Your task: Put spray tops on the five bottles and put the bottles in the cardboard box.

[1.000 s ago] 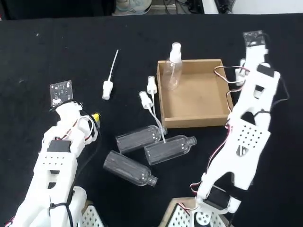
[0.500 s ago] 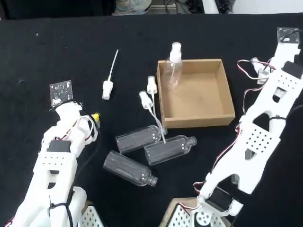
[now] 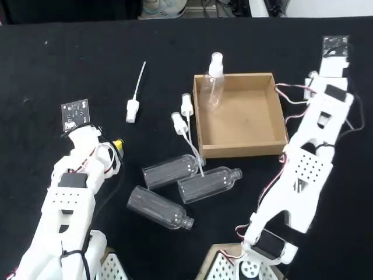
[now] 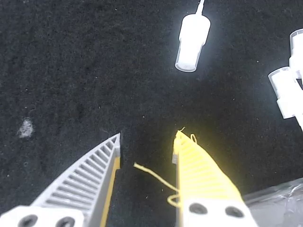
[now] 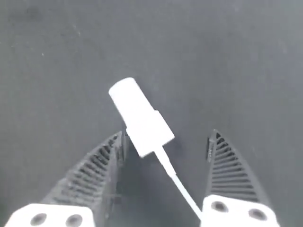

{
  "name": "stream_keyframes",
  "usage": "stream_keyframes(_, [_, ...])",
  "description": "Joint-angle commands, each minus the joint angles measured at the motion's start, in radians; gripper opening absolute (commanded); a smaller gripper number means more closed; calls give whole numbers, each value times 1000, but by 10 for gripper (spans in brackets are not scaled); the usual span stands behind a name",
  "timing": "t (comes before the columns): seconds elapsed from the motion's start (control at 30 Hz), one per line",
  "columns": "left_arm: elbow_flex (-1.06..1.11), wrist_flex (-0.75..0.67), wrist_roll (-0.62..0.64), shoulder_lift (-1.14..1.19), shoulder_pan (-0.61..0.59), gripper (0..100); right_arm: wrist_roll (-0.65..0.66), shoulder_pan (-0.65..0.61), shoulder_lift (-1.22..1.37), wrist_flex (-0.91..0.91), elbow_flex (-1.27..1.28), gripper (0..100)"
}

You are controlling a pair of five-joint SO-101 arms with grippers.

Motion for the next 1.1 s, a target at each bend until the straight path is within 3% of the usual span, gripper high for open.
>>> stream_keyframes(0.0, [-7,-20,6,-20,1,181,-3,-29,2,-92,-61,240])
stream_keyframes(0.23, [-7,-20,6,-20,1,181,0,-31,44,-106,-61,220])
stream_keyframes(0.37, [-7,-20,6,-20,1,181,2,-17,50,-110,-61,5])
stream_keyframes(0.57, [-7,-20,6,-20,1,181,-8,31,45,-78,-88,11])
stream_keyframes(0.9, [-8,-20,6,-20,1,181,-8,91,54,569,-519,11])
stream_keyframes(1.07, [-7,-20,6,-20,1,181,-8,101,45,694,-521,11])
